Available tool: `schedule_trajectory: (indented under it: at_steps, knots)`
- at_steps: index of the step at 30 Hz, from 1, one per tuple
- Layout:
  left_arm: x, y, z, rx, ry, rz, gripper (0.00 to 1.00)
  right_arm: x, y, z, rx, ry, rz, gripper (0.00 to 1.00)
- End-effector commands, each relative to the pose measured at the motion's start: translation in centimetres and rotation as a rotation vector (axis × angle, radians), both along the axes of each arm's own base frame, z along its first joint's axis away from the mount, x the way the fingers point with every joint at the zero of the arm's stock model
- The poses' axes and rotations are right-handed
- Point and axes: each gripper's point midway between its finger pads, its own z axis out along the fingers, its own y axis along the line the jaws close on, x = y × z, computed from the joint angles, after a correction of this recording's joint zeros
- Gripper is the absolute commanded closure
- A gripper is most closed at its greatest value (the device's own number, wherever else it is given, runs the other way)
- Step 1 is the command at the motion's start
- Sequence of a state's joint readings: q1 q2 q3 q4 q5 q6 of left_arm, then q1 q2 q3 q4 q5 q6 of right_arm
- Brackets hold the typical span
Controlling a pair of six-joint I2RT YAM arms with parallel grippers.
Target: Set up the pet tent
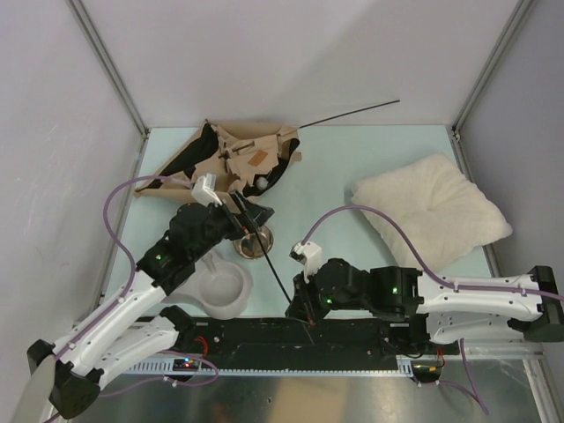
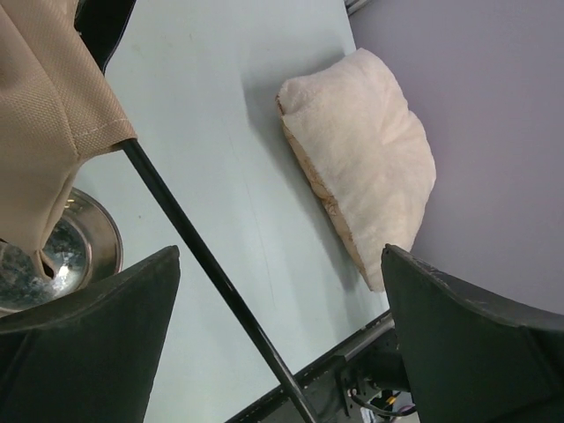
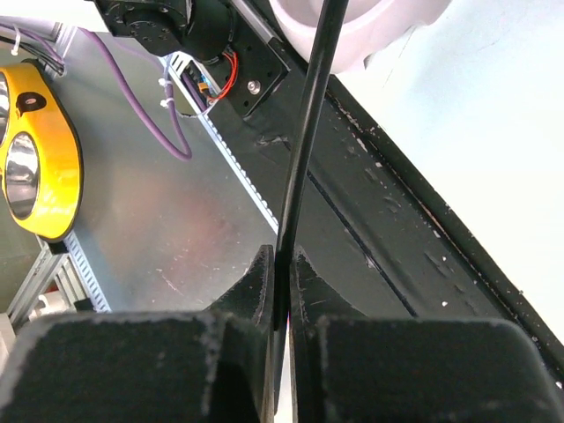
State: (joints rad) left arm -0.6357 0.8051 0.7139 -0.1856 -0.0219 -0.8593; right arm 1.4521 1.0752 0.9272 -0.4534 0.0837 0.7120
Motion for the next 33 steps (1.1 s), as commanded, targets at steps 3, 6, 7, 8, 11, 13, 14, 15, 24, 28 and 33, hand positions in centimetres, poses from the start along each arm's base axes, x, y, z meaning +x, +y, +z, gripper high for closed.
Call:
schedule_trajectory:
  at_steps: [3, 6, 7, 8, 11, 13, 14, 15, 24, 28, 33]
  knots:
    - [-0.3, 1.0, 1.1, 0.061, -0.097, -0.008, 0.0, 1.4, 0.5, 4.8, 0.139, -0.041, -0.08, 1.0]
    - [-0.9, 1.1, 1.2, 0.069, -0.109, -0.032, 0.0, 2.0, 0.4, 5.7, 0.169, -0.053, -0.115, 1.0]
    - [-1.0, 1.1, 1.4, 0.074, -0.12, -0.041, 0.0, 2.3, 0.4, 6.1, 0.184, -0.058, -0.129, 1.0]
    - [-1.4, 1.0, 1.7, 0.071, -0.132, -0.064, 0.0, 2.5, 0.3, 6.4, 0.195, -0.06, -0.143, 1.0]
    - [-2.4, 1.1, 2.4, 0.076, -0.181, -0.102, 0.0, 3.2, 0.1, 7.4, 0.232, -0.07, -0.186, 1.0]
    - [-2.6, 2.3, 2.8, 0.088, -0.214, -0.062, 0.0, 3.8, -0.2, 8.3, 0.268, -0.073, -0.226, 1.0]
    - [-2.5, 2.9, 2.5, 0.097, -0.218, -0.033, 0.0, 4.0, -0.2, 8.9, 0.288, -0.075, -0.242, 1.0]
    - [-2.5, 3.8, 2.7, 0.095, -0.238, 0.007, 0.0, 4.2, -0.3, 9.4, 0.306, -0.076, -0.253, 1.0]
    - [-2.6, 8.5, 1.5, 0.132, -0.313, 0.203, 0.0, 5.1, -0.1, 12.5, 0.444, -0.02, -0.313, 1.0]
    - [-2.3, 7.7, -1.3, 0.201, -0.272, 0.158, 0.0, 5.4, 0.2, 13.1, 0.479, 0.03, -0.337, 1.0]
    - [-0.8, 5.2, -3.5, 0.228, -0.276, 0.076, 0.06, 5.9, 0.3, 14.1, 0.514, 0.075, -0.355, 1.0]
